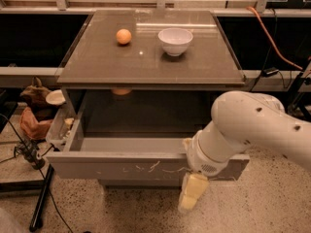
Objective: Open top drawer
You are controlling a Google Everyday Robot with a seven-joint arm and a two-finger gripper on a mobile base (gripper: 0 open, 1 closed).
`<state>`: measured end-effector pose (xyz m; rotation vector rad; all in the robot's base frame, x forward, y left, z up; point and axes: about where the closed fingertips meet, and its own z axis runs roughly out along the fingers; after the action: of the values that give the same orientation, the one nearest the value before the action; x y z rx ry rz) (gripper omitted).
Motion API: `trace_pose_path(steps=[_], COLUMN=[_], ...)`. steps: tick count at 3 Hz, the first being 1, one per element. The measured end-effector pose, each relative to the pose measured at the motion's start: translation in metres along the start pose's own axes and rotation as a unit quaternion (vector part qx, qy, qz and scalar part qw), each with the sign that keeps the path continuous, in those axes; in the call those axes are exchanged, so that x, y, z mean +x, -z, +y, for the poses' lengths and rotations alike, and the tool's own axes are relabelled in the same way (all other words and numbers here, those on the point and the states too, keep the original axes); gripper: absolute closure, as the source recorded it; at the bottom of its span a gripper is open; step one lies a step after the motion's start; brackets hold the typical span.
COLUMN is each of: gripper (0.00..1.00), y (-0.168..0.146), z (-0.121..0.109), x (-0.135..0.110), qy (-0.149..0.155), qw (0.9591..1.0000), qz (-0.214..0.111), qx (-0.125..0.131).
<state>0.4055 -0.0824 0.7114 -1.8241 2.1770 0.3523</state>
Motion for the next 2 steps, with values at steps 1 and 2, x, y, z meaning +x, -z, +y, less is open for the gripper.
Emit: trace_pose_path(steps=[1,2], gripper=[0.0,0.0], y=[-0.015,-0.042], z=[-0.037,-0.047], x=[0.008,0.014], qy=[0.001,-0.002], qw=[1.0,0.9995], qz=[-0.001,-0.009], qx=[-0.001,-0.03])
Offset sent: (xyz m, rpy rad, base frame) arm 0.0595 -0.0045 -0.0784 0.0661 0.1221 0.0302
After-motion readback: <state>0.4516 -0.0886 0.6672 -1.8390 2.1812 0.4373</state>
